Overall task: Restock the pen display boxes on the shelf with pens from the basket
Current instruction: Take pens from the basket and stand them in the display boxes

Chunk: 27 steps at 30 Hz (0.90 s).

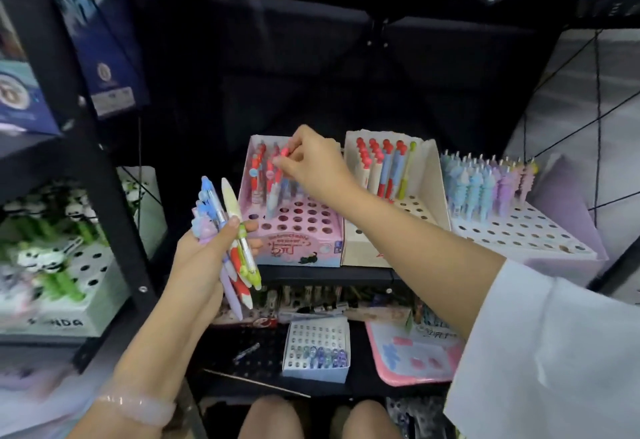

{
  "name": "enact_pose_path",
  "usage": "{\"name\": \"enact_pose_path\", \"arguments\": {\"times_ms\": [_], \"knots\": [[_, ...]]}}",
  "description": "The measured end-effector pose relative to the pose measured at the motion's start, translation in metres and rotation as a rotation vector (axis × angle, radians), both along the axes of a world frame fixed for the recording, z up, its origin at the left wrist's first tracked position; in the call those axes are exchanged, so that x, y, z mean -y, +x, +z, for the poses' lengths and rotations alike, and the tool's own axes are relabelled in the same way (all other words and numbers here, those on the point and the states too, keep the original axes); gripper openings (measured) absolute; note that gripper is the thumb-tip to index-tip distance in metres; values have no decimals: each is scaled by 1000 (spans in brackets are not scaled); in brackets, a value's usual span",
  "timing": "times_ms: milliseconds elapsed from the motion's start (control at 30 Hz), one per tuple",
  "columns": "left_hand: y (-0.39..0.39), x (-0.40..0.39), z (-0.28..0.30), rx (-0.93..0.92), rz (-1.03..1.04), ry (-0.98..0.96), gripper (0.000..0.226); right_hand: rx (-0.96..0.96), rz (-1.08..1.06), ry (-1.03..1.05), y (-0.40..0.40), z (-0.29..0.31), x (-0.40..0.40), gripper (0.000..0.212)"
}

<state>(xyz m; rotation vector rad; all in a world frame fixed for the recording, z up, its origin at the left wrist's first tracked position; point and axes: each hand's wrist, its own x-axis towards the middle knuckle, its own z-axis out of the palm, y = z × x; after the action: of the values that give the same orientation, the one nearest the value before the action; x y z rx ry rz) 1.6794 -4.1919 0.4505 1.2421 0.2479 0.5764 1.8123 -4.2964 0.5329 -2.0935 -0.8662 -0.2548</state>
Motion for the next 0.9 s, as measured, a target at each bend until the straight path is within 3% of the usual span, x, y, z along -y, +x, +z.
{"name": "enact_pose_path", "arguments": {"times_ms": [300, 433, 533, 633, 767, 833, 900], "knots": [[-5, 7, 0, 1, 17, -81, 13, 91, 19, -185, -13, -20, -14, 25], [-8, 7, 2, 4, 33, -94, 11, 142, -39, -110, -25, -21, -6, 30], [-8, 7, 5, 5, 49, -137, 11, 231, 137, -18, -41, -22, 11, 18], [-6, 9, 10, 51, 65, -202, 13, 407, 416, -206, -57, -31, 35, 33], [1, 19, 13, 42, 3, -254, 15, 576, 506, -320, -62, -42, 56, 35], [6, 26, 11, 6, 24, -284, 14, 513, 501, -246, -63, -42, 59, 28], [9, 29, 6, -52, 91, -246, 13, 303, 455, -131, -62, -38, 60, 23]]}}
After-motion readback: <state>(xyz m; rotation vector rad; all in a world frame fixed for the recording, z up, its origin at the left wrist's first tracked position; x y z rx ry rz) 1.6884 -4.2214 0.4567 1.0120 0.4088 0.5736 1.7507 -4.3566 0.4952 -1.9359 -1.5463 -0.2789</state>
